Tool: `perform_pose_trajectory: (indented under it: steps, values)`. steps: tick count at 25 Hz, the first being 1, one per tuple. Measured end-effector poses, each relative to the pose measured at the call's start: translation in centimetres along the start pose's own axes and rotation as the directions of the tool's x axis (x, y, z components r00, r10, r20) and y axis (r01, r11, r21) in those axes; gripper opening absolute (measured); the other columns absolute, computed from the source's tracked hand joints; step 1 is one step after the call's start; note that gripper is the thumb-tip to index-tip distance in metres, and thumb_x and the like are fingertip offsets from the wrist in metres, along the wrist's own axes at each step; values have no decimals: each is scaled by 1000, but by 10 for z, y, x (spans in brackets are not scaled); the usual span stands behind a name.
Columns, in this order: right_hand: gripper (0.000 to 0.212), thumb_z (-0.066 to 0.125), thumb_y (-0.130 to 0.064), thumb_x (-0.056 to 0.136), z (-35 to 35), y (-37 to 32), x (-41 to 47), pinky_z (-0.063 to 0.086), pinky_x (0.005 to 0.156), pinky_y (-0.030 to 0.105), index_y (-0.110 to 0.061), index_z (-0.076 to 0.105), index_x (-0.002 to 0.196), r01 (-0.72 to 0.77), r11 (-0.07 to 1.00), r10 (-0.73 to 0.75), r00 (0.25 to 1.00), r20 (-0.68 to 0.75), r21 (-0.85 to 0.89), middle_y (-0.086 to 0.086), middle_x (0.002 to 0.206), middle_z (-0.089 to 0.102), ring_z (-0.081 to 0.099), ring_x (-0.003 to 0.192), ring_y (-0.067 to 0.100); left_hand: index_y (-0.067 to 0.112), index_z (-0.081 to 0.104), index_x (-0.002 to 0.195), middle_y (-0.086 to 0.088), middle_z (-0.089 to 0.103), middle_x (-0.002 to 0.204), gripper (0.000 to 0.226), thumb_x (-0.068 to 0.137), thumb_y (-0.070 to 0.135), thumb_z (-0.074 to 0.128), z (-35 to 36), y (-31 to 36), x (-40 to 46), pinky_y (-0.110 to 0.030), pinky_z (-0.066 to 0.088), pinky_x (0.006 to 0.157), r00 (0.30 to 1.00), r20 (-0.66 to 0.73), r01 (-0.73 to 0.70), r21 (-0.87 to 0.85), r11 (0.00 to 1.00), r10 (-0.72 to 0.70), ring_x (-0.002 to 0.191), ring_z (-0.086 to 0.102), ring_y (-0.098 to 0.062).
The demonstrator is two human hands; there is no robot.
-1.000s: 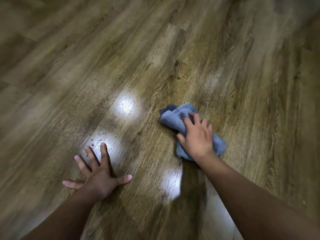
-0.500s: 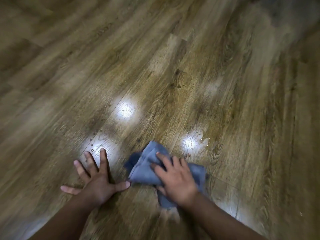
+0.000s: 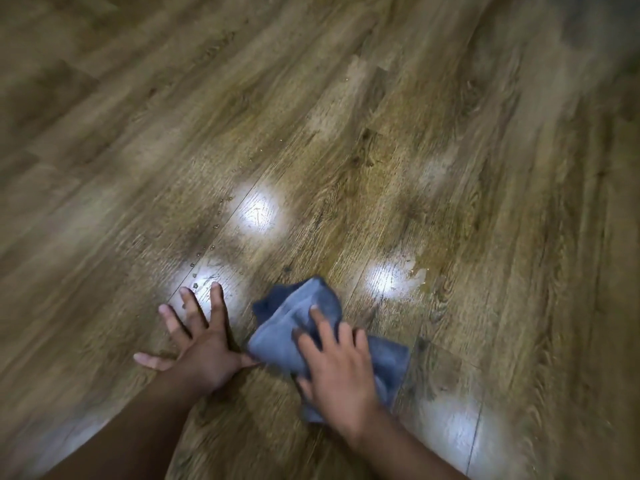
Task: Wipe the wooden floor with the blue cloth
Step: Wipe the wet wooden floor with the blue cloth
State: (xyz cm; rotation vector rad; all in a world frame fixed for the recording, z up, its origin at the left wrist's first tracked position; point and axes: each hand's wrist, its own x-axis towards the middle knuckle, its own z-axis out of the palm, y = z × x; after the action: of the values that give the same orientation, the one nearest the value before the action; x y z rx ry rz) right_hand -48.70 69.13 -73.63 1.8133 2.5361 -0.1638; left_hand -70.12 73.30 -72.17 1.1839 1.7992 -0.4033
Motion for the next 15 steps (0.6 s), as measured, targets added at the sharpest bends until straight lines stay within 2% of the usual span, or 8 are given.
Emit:
perform_pose_trajectory:
  steps: [2, 5, 8, 10, 11, 12, 13, 15]
  values:
    - [75, 79, -57, 61, 0, 6, -9, 48, 78, 46, -32, 54, 127, 88, 996, -88, 996, 11, -6, 6, 143, 50, 53, 94, 29, 66, -47, 122, 19, -67, 129, 147, 55, 71, 84, 1, -1, 0, -87, -12, 94, 1000, -9, 1, 4, 1000, -1, 110, -68, -20]
    - [71, 75, -56, 70, -9, 50, 23, 47, 84, 47, -31, 52, 133, 32, 996, -30, 999, 19, -84, 6, 145, 47, 54, 102, 32, 65, -46, 124, 19, -67, 129, 146, 36, 95, 66, -1, -2, -2, -83, -19, 90, 999, 4, -35, -12, 999, 35, 111, -69, -15]
    - [67, 68, -50, 80, -14, 110, 74, 41, 94, 49, -26, 44, 138, -312, 943, 311, 950, -32, -117, 7, 146, 38, 48, 114, 37, 65, -45, 126, 19, -67, 130, 146, 27, 100, 57, -2, -3, 0, -82, -22, 88, 999, -6, -52, -33, 998, 52, 112, -68, -15]
    - [59, 67, -46, 82, -19, 132, 101, 38, 96, 51, -24, 46, 133, -570, 822, 568, 821, -65, -15, 8, 142, 38, 44, 117, 39, 65, -44, 127, 19, -66, 130, 147, 25, 101, 54, -1, -5, 1, -82, -22, 87, 998, -9, -56, -35, 998, 56, 111, -68, -15]
    - [56, 67, -45, 82, -21, 130, 110, 37, 96, 51, -24, 47, 130, -640, 768, 639, 766, -71, 13, 9, 140, 40, 44, 116, 39, 65, -44, 127, 19, -66, 131, 147, 25, 102, 54, -1, -5, 2, -82, -22, 86, 999, -12, -53, -42, 998, 53, 111, -69, -15]
    - [55, 68, -45, 81, -21, 118, 113, 36, 95, 51, -24, 48, 129, -658, 753, 654, 751, -92, -13, 10, 137, 41, 44, 114, 39, 64, -45, 127, 18, -67, 130, 147, 25, 101, 55, -1, -4, 2, -82, -22, 87, 999, -17, -49, -48, 998, 49, 110, -69, -15]
    - [57, 68, -46, 80, -20, 101, 110, 36, 93, 50, -24, 48, 129, -624, 780, 616, 780, -111, -54, 11, 135, 42, 44, 111, 37, 64, -45, 127, 18, -67, 130, 147, 27, 100, 56, -1, -3, 1, -83, -21, 88, 999, -14, -45, -49, 998, 44, 110, -69, -15]
    - [61, 71, -47, 76, -16, 56, 87, 38, 89, 49, -25, 51, 129, -407, 912, 401, 911, -101, -49, 11, 133, 46, 46, 105, 35, 63, -47, 126, 18, -68, 128, 146, 34, 96, 62, 0, -2, -3, -83, -20, 91, 999, 6, -44, -38, 998, 44, 111, -69, -18]
